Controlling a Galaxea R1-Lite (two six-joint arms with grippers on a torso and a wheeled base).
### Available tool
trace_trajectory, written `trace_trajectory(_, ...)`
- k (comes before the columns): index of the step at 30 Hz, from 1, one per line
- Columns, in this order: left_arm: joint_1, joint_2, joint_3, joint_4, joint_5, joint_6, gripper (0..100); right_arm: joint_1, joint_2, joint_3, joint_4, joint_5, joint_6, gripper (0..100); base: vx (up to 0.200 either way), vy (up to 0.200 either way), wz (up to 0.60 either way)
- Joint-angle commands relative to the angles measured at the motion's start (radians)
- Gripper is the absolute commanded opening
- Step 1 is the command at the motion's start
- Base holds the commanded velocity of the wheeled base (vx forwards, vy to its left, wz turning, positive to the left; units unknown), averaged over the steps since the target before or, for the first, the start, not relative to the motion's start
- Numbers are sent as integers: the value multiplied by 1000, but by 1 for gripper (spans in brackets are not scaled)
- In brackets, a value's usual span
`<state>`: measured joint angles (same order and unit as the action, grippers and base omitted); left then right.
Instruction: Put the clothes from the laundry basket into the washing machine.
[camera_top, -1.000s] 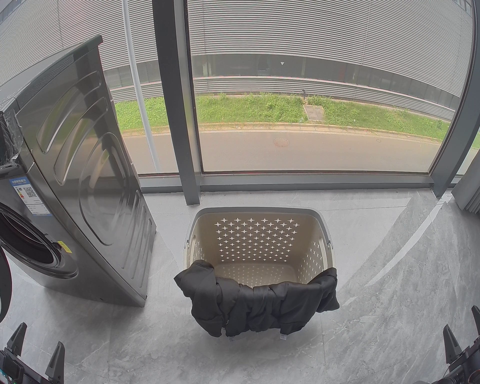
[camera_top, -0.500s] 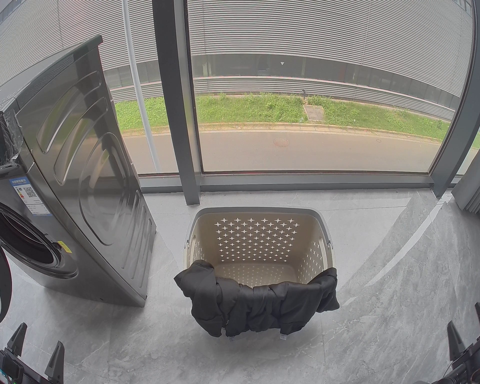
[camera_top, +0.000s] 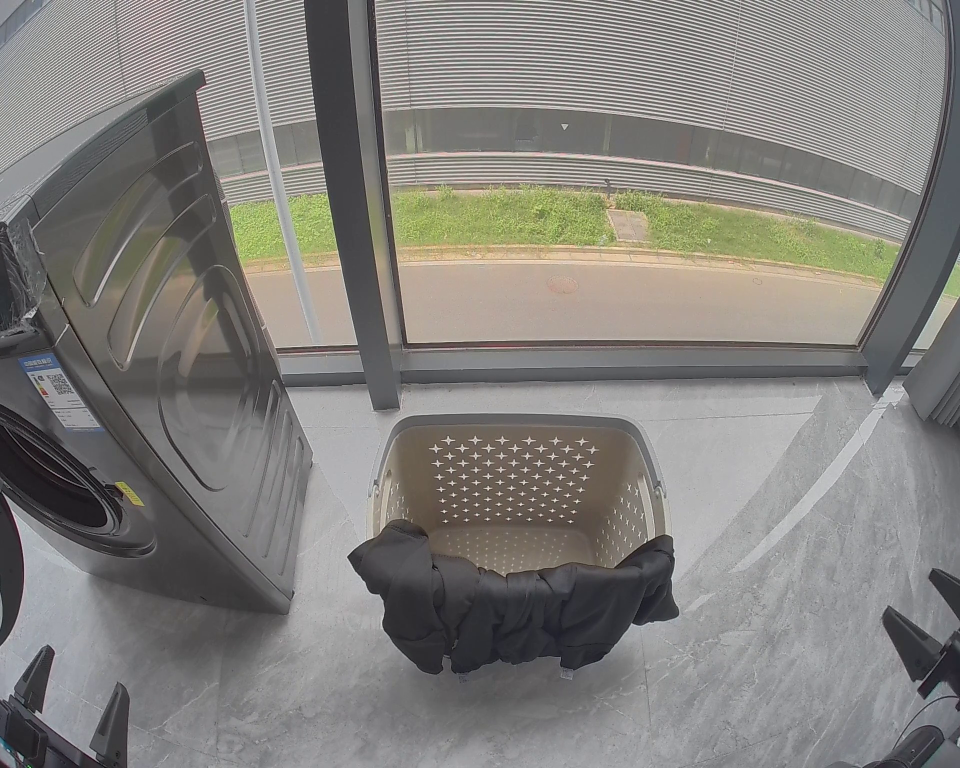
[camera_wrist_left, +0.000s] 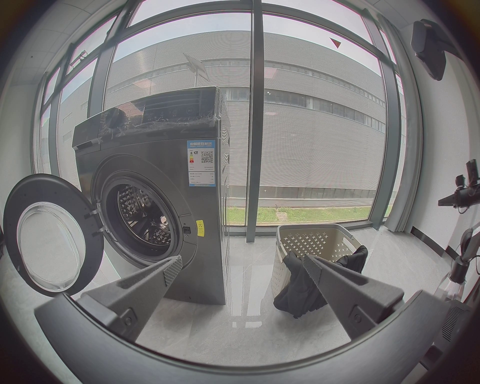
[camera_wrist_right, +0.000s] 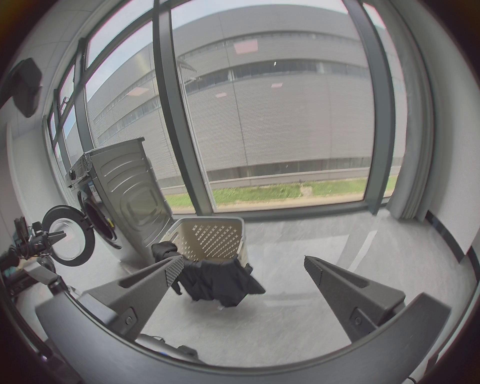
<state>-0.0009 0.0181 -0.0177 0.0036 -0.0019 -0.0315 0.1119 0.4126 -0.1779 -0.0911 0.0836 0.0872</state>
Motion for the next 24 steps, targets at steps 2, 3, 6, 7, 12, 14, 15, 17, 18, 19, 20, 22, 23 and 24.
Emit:
trace_trajectory(2, -1, -15, 16, -1, -1, -1, 100, 181, 1000, 28, -430, 96, 98, 100, 0, 0, 0)
trace_trajectory(3, -1, -15, 16, -1, -1, -2, 100, 201, 1131, 52, -579, 93, 92, 100, 0, 0, 0)
trace_trajectory(6, -1, -15, 18, -1, -1, -4, 100, 229, 1206, 64, -679, 90, 100, 100, 0, 0, 0)
trace_trajectory(7, -1, -15, 16, -1, -1, -4, 100, 229, 1213, 61, -693, 90, 100, 100, 0, 0, 0)
trace_trajectory(12, -1, -15, 16, -1, -1, 1, 100, 235, 1278, -3, -697, 90, 101, 100, 0, 0, 0)
trace_trajectory(14, -1, -15, 16, -1, -1, 1, 100, 239, 1312, -22, -704, 88, 111, 100, 0, 0, 0)
trace_trajectory(15, -1, -15, 16, -1, -1, 1, 100, 244, 1325, -31, -705, 88, 115, 100, 0, 0, 0)
trace_trajectory(17, -1, -15, 16, -1, -1, 1, 100, 255, 1361, -60, -707, 87, 132, 100, 0, 0, 0)
trace_trajectory(18, -1, -15, 16, -1, -1, 1, 100, 258, 1379, -77, -707, 87, 140, 100, 0, 0, 0)
trace_trajectory(19, -1, -15, 16, -1, -1, 1, 100, 258, 1394, -91, -705, 85, 146, 100, 0, 0, 0)
trace_trajectory(20, -1, -15, 16, -1, -1, 1, 100, 259, 1405, -104, -707, 85, 154, 100, 0, 0, 0)
trace_trajectory(22, -1, -15, 16, -1, -1, 1, 100, 261, 1419, -121, -705, 85, 158, 100, 0, 0, 0)
trace_trajectory(23, -1, -15, 16, -1, -1, 1, 100, 264, 1447, -143, -705, 85, 161, 100, 0, 0, 0)
trace_trajectory(24, -1, -15, 16, -1, -1, 1, 100, 267, 1460, -150, -707, 84, 161, 100, 0, 0, 0)
